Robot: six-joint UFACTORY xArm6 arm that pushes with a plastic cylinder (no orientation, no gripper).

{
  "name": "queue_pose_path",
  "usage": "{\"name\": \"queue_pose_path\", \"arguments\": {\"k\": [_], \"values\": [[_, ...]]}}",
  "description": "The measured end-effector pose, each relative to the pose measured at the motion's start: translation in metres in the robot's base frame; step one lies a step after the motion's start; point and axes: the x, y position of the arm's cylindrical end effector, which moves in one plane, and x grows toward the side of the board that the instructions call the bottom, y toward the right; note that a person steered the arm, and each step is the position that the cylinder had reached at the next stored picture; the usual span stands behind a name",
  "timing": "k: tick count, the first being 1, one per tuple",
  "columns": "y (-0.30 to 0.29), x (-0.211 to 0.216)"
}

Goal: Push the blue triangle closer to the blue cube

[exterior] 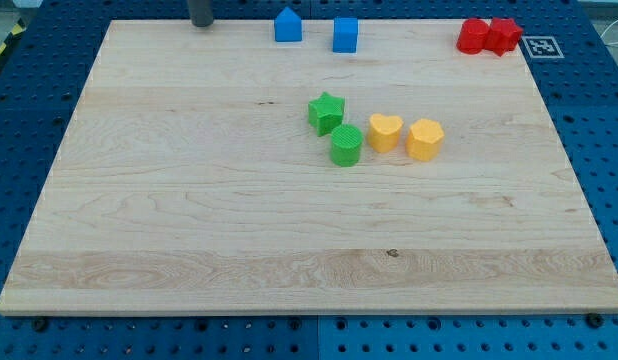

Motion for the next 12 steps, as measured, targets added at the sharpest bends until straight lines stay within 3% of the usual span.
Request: {"name": "queue_pose_path", "arguments": {"k": [7,12], "values": [[0.137,0.001],[0.102,0.002]]}}
